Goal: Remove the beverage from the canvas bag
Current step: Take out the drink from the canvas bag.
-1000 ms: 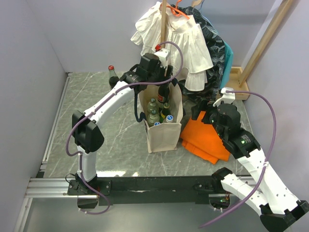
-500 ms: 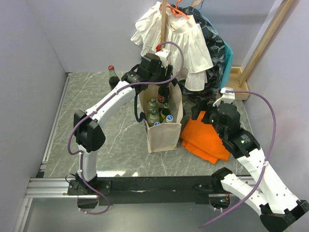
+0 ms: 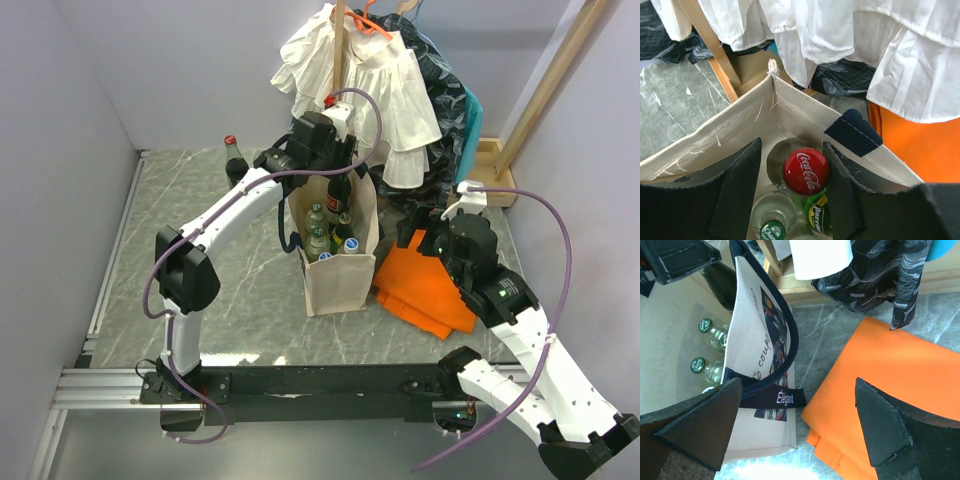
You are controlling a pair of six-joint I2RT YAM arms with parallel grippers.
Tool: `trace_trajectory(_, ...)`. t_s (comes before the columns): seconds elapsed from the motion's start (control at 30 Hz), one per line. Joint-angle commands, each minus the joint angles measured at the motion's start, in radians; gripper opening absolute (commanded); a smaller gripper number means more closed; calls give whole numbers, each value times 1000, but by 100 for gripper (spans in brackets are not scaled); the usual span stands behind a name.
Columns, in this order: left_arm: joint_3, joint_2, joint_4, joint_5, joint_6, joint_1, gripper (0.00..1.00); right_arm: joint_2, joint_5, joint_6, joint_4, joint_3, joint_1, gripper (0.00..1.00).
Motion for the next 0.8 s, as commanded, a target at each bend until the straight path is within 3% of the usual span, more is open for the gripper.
trace_trajectory(0.0,35,11,29,6,-18,-4,57,-10,20,-10,16,1,1,100)
trace_trajectory(0.33,38,12,36,6,-24,-2,50,-13,22,-10,18,0,1,100)
trace_trajectory(0.4,34,4,39,-2,-27,-4,60,-12,20,-10,16,0,3,100)
trace_trajectory(0.57,8,-22,70,-3,-27,-4,66,-6,19,-13,16,0,1,100)
trace_trajectory(0.7,20,-18,58,-8,-25,-2,62,-6,16,-13,19,-2,3,100)
trace_trajectory(0.77,19,-18,56,-2,-24,-4,54,-7,17,-11,19,-2,1,100)
